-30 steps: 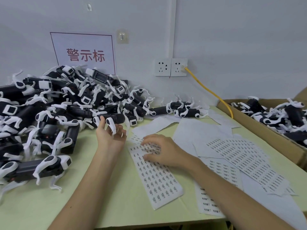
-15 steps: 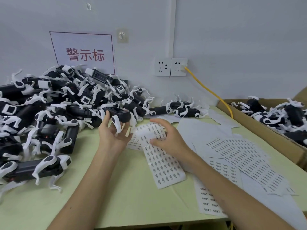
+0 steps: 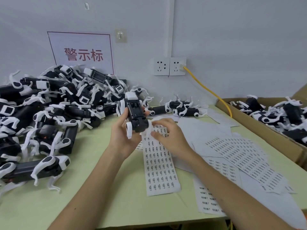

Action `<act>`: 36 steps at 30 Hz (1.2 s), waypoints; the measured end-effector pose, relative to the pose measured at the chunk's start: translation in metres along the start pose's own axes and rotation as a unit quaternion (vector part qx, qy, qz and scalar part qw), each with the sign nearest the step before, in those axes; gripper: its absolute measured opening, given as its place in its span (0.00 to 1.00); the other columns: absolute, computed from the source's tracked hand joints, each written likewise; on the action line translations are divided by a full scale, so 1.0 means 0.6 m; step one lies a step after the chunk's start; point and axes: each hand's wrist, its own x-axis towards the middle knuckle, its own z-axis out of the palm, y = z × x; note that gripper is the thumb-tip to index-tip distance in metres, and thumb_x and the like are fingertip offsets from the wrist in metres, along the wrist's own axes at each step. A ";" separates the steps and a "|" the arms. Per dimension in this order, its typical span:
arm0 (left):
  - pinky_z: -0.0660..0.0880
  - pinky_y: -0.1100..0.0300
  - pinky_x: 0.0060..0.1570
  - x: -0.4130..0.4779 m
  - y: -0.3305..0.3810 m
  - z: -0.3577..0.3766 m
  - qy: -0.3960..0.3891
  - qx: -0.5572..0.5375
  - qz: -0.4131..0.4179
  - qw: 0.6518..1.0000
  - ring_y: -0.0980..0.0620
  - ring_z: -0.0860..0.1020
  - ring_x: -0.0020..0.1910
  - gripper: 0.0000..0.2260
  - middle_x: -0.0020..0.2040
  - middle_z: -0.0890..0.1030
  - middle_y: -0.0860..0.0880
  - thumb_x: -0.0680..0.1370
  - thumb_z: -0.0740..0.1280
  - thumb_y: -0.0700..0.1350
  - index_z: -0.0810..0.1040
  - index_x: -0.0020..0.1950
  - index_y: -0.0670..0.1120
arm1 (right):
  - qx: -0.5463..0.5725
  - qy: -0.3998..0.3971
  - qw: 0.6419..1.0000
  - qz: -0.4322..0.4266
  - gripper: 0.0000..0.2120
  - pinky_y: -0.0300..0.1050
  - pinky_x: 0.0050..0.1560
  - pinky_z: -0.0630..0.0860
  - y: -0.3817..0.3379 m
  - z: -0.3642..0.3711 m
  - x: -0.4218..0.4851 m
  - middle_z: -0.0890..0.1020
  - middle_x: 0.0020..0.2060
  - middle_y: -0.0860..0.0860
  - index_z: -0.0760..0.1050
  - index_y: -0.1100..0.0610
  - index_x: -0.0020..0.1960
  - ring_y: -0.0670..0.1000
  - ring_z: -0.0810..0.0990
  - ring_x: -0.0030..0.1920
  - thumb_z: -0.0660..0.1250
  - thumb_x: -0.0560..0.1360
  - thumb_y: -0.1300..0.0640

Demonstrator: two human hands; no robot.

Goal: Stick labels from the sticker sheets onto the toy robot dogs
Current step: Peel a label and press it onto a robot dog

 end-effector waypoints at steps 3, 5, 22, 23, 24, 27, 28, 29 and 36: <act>0.64 0.46 0.69 -0.001 -0.001 0.002 0.010 -0.009 0.005 1.000 0.47 0.78 0.53 0.18 0.57 0.81 0.45 0.84 0.60 0.56 0.80 0.65 0.47 | -0.040 0.031 0.998 -0.028 0.14 0.24 0.54 0.67 0.005 -0.005 0.003 0.71 0.60 0.40 0.82 0.44 0.57 0.26 0.70 0.57 0.78 0.73 0.54; 0.69 0.49 0.62 -0.001 0.001 0.003 0.016 -0.022 0.011 1.000 0.47 0.80 0.50 0.18 0.56 0.81 0.46 0.84 0.60 0.56 0.82 0.63 0.47 | -0.047 0.047 0.996 -0.051 0.12 0.23 0.53 0.66 0.007 -0.008 0.004 0.71 0.60 0.39 0.82 0.45 0.53 0.28 0.70 0.59 0.79 0.71 0.54; 0.80 0.52 0.48 -0.006 0.006 0.009 0.025 -0.028 -0.008 0.999 0.47 0.83 0.48 0.18 0.57 0.84 0.44 0.83 0.62 0.56 0.86 0.58 0.46 | -0.014 0.023 0.999 -0.032 0.14 0.25 0.48 0.69 -0.008 -0.013 0.000 0.75 0.60 0.43 0.84 0.46 0.48 0.30 0.74 0.53 0.81 0.68 0.60; 0.81 0.52 0.48 -0.007 0.007 0.010 0.025 -0.029 -0.007 0.999 0.46 0.84 0.48 0.19 0.56 0.84 0.44 0.83 0.62 0.56 0.87 0.57 0.46 | -0.011 0.024 0.999 -0.033 0.14 0.25 0.47 0.69 -0.008 -0.013 0.000 0.75 0.60 0.43 0.84 0.45 0.47 0.32 0.75 0.53 0.81 0.68 0.60; 0.81 0.51 0.48 -0.007 0.008 0.011 0.024 -0.031 -0.006 0.999 0.46 0.84 0.48 0.18 0.56 0.84 0.44 0.83 0.62 0.55 0.87 0.57 0.46 | -0.007 0.025 0.999 -0.034 0.13 0.26 0.46 0.70 -0.008 -0.013 0.000 0.76 0.60 0.43 0.83 0.44 0.46 0.35 0.76 0.53 0.81 0.68 0.60; 0.79 0.44 0.58 -0.005 0.008 0.006 0.022 -0.026 -0.002 0.999 0.45 0.84 0.49 0.19 0.56 0.84 0.44 0.84 0.61 0.55 0.86 0.59 0.46 | 0.000 0.022 0.999 -0.032 0.12 0.29 0.45 0.70 -0.007 -0.015 0.002 0.78 0.59 0.40 0.84 0.43 0.44 0.39 0.79 0.53 0.81 0.69 0.58; 0.76 0.43 0.62 -0.004 0.007 0.004 0.021 -0.022 -0.002 1.000 0.45 0.84 0.51 0.18 0.57 0.84 0.44 0.84 0.62 0.55 0.86 0.60 0.45 | 0.001 0.018 0.999 -0.028 0.09 0.32 0.46 0.72 -0.005 -0.015 0.003 0.79 0.58 0.41 0.85 0.45 0.45 0.41 0.80 0.53 0.81 0.70 0.57; 0.75 0.45 0.64 -0.004 0.008 0.002 0.021 -0.016 -0.003 1.000 0.46 0.84 0.52 0.18 0.57 0.84 0.44 0.84 0.62 0.55 0.85 0.61 0.45 | 0.002 0.014 1.000 -0.023 0.08 0.35 0.48 0.73 -0.003 -0.016 0.003 0.80 0.57 0.41 0.87 0.47 0.46 0.42 0.80 0.53 0.81 0.70 0.57; 0.70 0.53 0.58 -0.005 0.005 0.006 0.024 0.081 -0.025 0.996 0.47 0.83 0.50 0.21 0.59 0.84 0.43 0.77 0.69 0.59 0.86 0.61 0.45 | -0.011 0.010 1.000 -0.010 0.02 0.28 0.46 0.70 0.007 -0.019 0.007 0.82 0.49 0.37 0.88 0.54 0.44 0.37 0.80 0.50 0.76 0.74 0.58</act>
